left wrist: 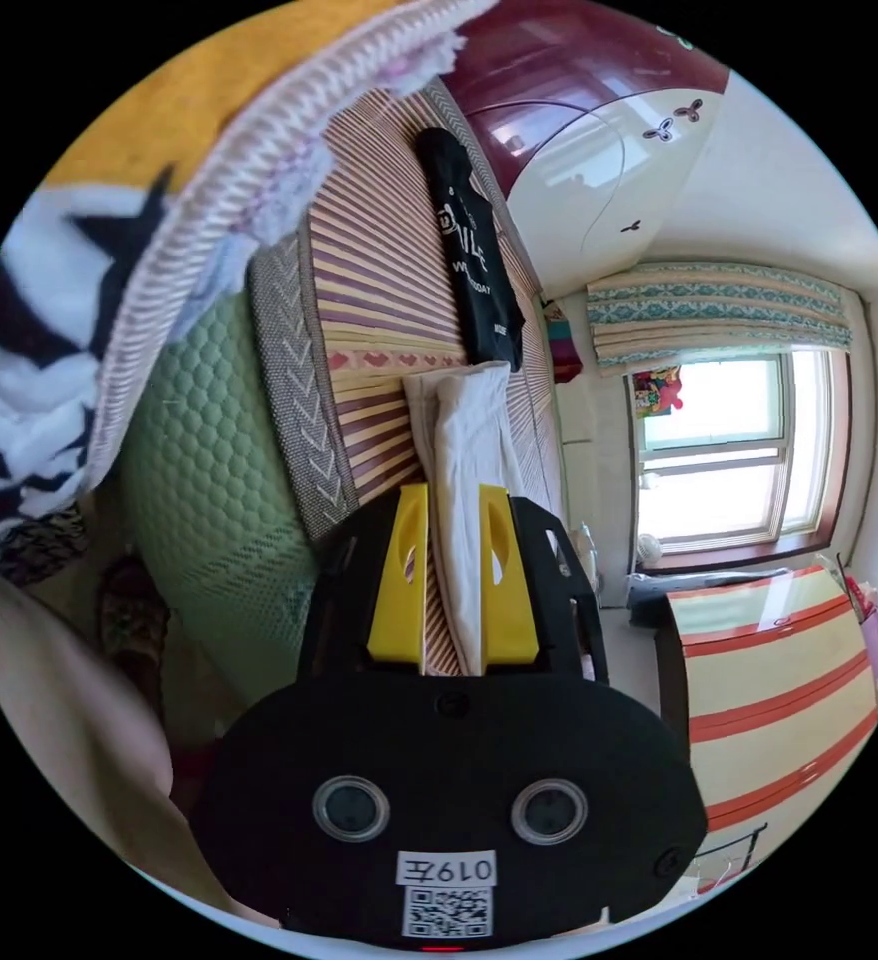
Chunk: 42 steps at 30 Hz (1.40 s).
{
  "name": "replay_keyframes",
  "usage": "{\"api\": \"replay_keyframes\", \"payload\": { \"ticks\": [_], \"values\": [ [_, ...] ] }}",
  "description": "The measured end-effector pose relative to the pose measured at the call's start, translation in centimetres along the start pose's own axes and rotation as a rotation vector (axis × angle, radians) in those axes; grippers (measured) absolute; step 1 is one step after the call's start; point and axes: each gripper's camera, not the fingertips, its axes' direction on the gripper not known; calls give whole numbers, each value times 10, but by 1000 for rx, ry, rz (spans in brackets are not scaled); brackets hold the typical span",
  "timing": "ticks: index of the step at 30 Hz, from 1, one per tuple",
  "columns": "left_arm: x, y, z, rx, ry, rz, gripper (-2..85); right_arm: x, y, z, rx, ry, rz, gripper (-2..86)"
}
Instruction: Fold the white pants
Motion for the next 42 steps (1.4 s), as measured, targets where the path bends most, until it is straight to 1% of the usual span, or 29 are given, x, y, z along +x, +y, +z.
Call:
{"api": "replay_keyframes", "payload": {
  "ticks": [7, 10, 12, 14, 15, 16, 18, 20, 22, 24, 26, 28, 30, 32, 35, 39, 40, 42],
  "values": [
    [-7, -7, 12, 21, 38, -1, 55, -56, -29, -25, 11, 8, -90, 50],
    [-9, -8, 15, -4, 16, 19, 37, -88, -38, -39, 19, 1, -160, 32],
    [-7, -8, 12, -8, 27, 71, 32, -111, -42, -57, 63, -24, -233, 13],
    [1, -6, 7, -15, 4, 156, 28, -151, -46, -93, 182, -21, -352, -3],
    [3, -6, 7, -19, -6, 173, 28, -161, -47, -103, 213, -31, -372, -4],
    [6, -6, 6, -31, -14, 201, 27, -184, -52, -124, 255, -73, -395, -5],
    [7, -8, 6, -54, -20, 220, 26, -223, -60, -151, 279, -160, -427, -4],
    [5, -12, 7, -86, -8, 217, 25, -288, -69, -175, 259, -221, -522, 12],
    [-1, -13, 7, -107, 3, 211, 25, -333, -73, -187, 257, -237, -585, 41],
    [-11, -14, 7, -124, 34, 183, 25, -366, -81, -193, 221, -295, -591, 69],
    [-21, -15, 8, -144, 71, 141, 24, -406, -93, -194, 125, -364, -616, 103],
    [-20, -14, 7, -145, 80, 155, 24, -434, -98, -199, 100, -325, -650, 117],
    [-20, -14, 6, -148, 127, 156, 24, -460, -100, -209, 117, -255, -684, 120],
    [-18, -14, 4, -152, 209, 148, 23, -494, -100, -221, 140, -118, -743, 115],
    [-15, -16, 5, -166, 294, 131, 23, -530, -104, -234, 143, -9, -771, 106],
    [-10, -13, 4, -167, 304, 142, 23, -570, -115, -243, 130, 145, -796, 91],
    [-12, -11, 4, -165, 301, 132, 23, -584, -118, -245, 125, 203, -810, 79],
    [-18, -9, 5, -160, 297, 102, 23, -601, -119, -250, 145, 252, -842, 54]
  ]
}}
